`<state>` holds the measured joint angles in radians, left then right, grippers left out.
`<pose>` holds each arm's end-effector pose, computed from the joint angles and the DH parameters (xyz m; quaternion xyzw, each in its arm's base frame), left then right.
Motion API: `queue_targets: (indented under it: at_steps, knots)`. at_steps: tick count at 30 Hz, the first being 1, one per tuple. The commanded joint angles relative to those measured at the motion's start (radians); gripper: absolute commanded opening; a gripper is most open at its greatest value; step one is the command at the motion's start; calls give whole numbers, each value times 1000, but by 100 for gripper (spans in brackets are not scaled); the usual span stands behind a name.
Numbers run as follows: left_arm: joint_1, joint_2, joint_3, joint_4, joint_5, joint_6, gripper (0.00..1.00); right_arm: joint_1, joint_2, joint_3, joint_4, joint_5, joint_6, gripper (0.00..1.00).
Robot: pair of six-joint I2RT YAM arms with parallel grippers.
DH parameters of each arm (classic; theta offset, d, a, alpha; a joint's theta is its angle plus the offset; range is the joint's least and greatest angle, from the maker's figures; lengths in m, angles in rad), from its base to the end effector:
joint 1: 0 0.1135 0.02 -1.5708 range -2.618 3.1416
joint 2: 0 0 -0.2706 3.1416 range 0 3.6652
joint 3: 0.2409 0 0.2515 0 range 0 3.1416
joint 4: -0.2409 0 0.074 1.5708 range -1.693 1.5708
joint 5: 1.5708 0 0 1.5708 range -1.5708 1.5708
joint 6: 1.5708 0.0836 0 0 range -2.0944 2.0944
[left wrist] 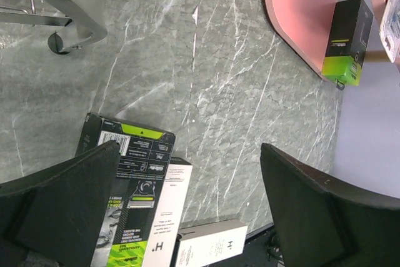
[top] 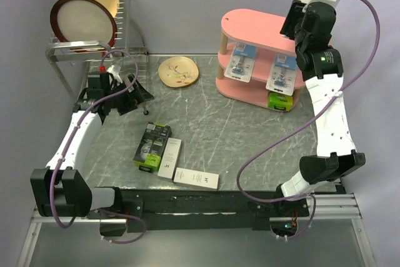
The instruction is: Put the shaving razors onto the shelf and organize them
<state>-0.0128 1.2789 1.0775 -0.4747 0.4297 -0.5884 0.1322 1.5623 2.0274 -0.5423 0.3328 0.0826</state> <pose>0.3100 -0.0388 0.2887 -0.1616 0.8708 -0.3087 0.3468 0.3621 0.0206 0.5355 0.0945 0.7263 -0.0490 0.6791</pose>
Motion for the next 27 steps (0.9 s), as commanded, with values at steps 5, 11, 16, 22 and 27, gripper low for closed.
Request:
queue_targets:
  at_steps: [5,11,16,22,27]
  knots:
    - [10,-6,-25,96,-29,-34,100,-54,-15,2,-37,-8,-32,38]
    - [10,-47,-73,88,-39,-37,99,-95,-33,-61,-44,-3,-43,39]
    - [10,-82,-120,88,-34,-37,99,-114,-10,-61,-62,-17,-38,40]
    - [10,-95,-137,77,-34,-33,99,-115,48,-15,-53,-15,-40,40]
    - [10,-108,-142,56,-39,-31,99,-120,88,22,-62,-21,-37,56]
